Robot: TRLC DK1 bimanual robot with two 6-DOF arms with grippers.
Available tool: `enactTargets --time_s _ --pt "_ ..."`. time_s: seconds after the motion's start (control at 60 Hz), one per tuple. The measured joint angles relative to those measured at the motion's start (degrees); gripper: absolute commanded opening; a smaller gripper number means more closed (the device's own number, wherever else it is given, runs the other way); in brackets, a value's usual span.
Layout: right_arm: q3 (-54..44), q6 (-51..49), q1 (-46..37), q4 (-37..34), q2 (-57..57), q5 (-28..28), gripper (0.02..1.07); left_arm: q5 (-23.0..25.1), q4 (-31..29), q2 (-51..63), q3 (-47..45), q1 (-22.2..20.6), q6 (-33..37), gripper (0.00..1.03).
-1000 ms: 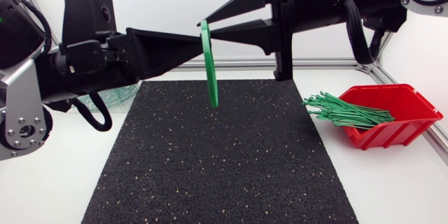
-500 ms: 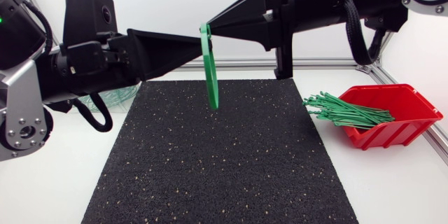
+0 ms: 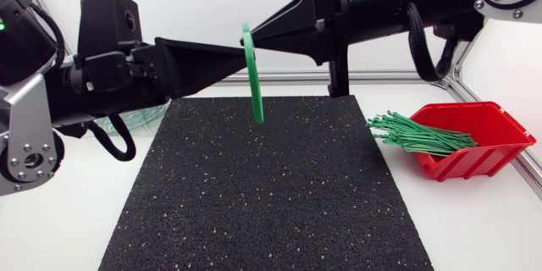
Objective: Take a green cable tie from the red box, thread the tail through the head to close it, then place it in the transparent bin on the left.
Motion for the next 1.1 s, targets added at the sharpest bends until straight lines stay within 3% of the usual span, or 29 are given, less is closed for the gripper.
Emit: enactTargets --time_s 0.567,0.783,0.9,0.967,1.1 --pt "-0.66 -2.71 -1.11 0.37 3.85 0.55 0.08 -0.37 -0.79 0.00 -0.33 0.00 0.04 0.03" --pt "-0.68 -2.73 -1.14 -0.61 1.25 2.08 0.54 0.55 0.59 -0.07 -0.33 -0.39 0.55 0.03" --pt "-0.66 -5.20 -1.29 -4.52 0.33 2.10 0.71 0.68 0.66 -0.09 -0.33 -0.66 1.16 0.03" --pt "-0.63 -7.21 -1.55 -6.12 0.11 2.29 0.88 0.66 0.63 -0.09 -0.31 -0.63 1.51 0.03" --pt "-0.63 -12.41 -2.27 -10.29 -0.22 3.50 0.99 0.31 -2.03 0.09 0.15 -0.63 3.08 0.03"
